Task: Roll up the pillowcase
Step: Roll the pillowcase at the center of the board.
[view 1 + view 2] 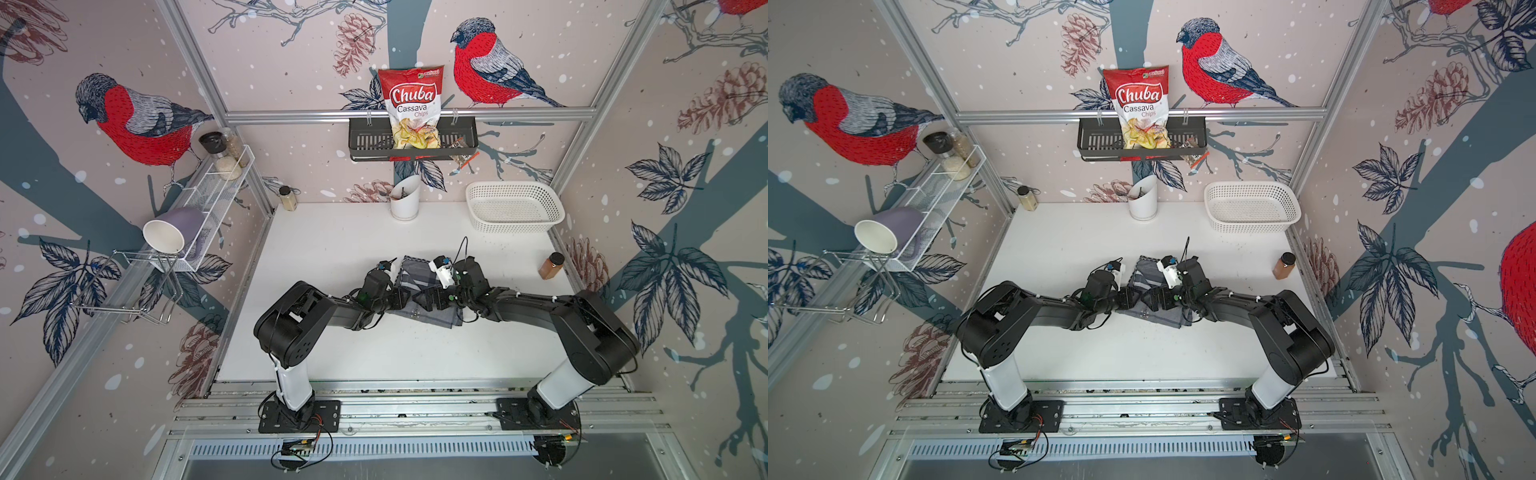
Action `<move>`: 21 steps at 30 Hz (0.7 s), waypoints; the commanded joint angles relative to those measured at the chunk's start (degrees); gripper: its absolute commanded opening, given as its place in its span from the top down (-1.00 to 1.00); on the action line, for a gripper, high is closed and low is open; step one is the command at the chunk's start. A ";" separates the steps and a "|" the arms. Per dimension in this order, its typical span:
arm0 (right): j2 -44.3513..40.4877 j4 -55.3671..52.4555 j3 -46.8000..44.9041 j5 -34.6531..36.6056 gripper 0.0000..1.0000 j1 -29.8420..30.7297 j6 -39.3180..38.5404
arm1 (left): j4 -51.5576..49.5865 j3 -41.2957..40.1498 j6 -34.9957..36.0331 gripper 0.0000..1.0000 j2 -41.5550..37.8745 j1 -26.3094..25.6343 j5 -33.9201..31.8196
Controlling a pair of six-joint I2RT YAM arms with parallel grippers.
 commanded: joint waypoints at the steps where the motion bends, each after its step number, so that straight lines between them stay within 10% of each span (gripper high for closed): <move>1: -1.43 8.81 -2.46 -4.46 -1.00 -3.49 10.44 | -10.12 -0.26 1.35 0.21 1.14 -0.17 -2.92; 9: -8.97 2.85 -2.05 -3.44 -1.00 -4.25 2.08 | -10.85 -0.03 1.38 0.20 1.00 -0.13 -3.31; 16: -20.11 -6.82 -5.71 46.99 -1.00 26.14 -29.42 | -10.79 0.01 0.71 0.18 -1.11 -0.09 -2.66; 21: -16.30 -5.92 -7.70 56.26 -1.00 33.91 -37.93 | -10.75 0.49 1.06 0.18 -0.90 -0.01 -1.58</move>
